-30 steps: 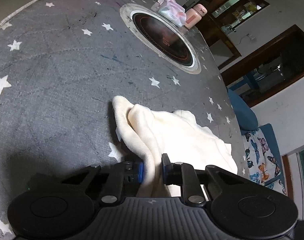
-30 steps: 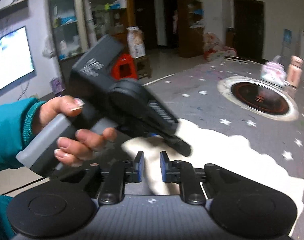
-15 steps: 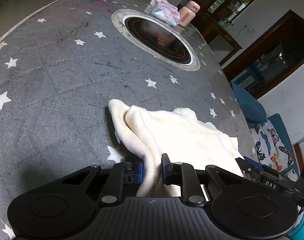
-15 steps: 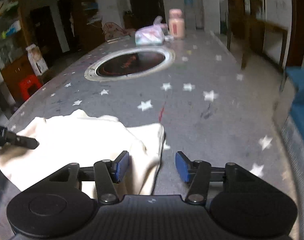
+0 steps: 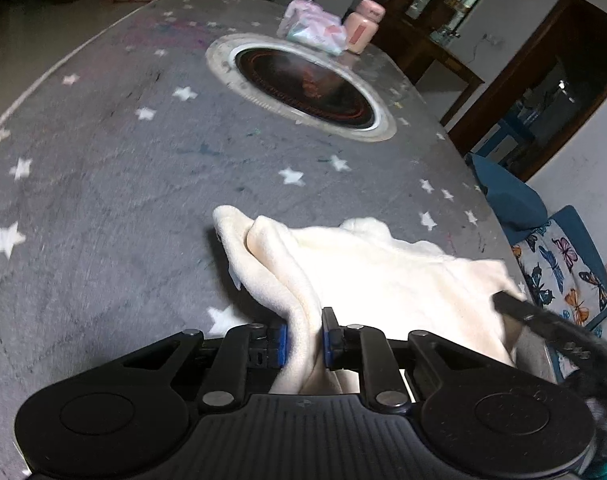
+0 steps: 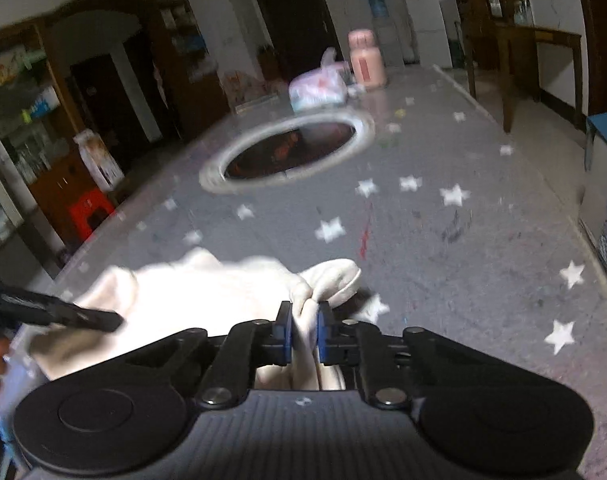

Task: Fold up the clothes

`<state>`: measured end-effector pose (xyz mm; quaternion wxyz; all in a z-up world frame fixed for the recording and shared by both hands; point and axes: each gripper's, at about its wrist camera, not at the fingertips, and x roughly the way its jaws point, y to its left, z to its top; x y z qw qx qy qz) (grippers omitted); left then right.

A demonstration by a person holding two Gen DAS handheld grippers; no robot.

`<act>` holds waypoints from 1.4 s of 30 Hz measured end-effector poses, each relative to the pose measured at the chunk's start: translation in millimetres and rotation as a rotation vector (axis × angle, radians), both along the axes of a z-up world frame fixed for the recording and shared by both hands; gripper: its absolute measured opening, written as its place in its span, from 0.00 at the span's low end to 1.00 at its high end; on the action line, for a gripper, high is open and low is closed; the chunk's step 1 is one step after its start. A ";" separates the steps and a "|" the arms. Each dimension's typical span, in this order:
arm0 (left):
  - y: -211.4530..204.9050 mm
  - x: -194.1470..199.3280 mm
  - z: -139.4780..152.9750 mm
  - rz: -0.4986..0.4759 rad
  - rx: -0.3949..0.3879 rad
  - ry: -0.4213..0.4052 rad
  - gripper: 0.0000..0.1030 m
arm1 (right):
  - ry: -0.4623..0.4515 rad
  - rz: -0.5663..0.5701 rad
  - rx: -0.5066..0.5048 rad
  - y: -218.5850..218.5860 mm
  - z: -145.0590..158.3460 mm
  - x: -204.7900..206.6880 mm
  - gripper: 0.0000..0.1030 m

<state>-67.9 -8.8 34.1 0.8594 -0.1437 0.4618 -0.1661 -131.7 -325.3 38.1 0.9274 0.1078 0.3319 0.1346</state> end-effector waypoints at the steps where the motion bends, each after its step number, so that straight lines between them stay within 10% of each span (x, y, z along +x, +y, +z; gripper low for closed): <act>1: -2.9 1.5 2.5 -0.006 0.000 -0.005 0.16 | -0.027 0.005 -0.007 0.3 8.0 -4.9 0.10; 17: -112.5 40.2 37.0 -0.171 0.023 -0.099 0.16 | -0.143 -0.133 -0.169 -58.1 62.3 -11.7 0.10; 42: -172.6 72.5 4.5 -0.256 0.214 -0.128 0.30 | 0.014 -0.285 -0.257 -131.7 4.0 47.7 0.13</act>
